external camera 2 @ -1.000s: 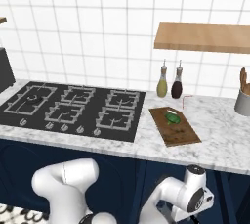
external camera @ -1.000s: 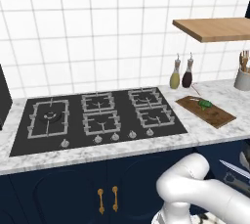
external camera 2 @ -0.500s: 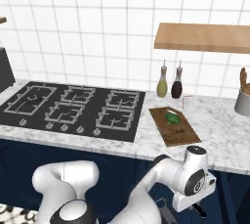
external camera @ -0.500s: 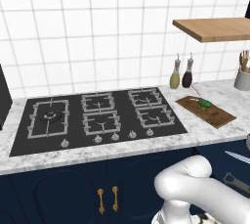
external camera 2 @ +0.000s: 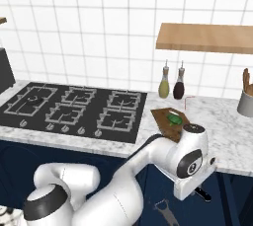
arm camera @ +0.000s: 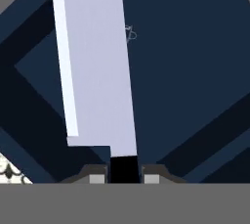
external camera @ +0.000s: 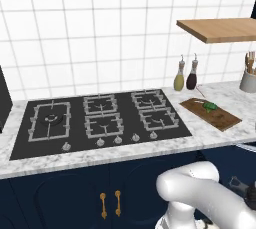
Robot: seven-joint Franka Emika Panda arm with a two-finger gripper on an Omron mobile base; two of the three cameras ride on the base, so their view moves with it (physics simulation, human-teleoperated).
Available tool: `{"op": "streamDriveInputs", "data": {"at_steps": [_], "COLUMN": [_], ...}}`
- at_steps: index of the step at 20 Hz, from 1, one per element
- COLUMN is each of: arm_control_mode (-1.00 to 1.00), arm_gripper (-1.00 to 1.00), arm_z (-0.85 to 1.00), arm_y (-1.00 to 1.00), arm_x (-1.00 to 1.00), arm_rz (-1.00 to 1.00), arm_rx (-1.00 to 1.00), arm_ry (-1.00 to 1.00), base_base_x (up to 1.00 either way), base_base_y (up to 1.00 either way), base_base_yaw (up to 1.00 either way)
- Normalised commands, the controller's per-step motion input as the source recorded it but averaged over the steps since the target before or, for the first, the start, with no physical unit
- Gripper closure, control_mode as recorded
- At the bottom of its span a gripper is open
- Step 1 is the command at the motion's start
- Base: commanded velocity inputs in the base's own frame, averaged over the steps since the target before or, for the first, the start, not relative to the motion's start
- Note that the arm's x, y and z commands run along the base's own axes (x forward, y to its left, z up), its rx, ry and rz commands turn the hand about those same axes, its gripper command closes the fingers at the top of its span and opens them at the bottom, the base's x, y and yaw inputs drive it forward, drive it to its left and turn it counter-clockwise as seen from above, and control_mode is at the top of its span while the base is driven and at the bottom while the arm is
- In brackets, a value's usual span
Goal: Place the appropriate cutting tool for cutting the broccoli skin on the cutting board.
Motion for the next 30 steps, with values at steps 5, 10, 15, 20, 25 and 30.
{"op": "streamDriveInputs", "data": {"at_steps": [5,10,15,20,25,30], "arm_control_mode": [-1.0,-1.0,-1.0,-1.0,-1.0,-1.0], "arm_gripper": [1.0,1.0,1.0,1.0,1.0,1.0], "arm_z": [0.49,0.25,0.1,0.0,-0.03,-0.13], "arm_y": [0.01,0.05,0.12,0.1,0.0,0.0], "arm_x": [0.75,0.86,0.89,0.98,0.9,0.49], "arm_rz": [0.04,0.05,0.09,0.12,0.14,0.14], "arm_rx": [0.0,0.0,0.0,0.0,0.0,0.0], "arm_ry": [-0.16,-0.21,-0.2,-0.1,0.0,0.01], "base_base_x": [0.0,0.0,0.0,0.0,0.0,0.0], "base_base_y": [0.0,0.0,0.0,0.0,0.0,0.0], "base_base_yaw": [0.0,0.0,0.0,0.0,0.0,0.0]}}
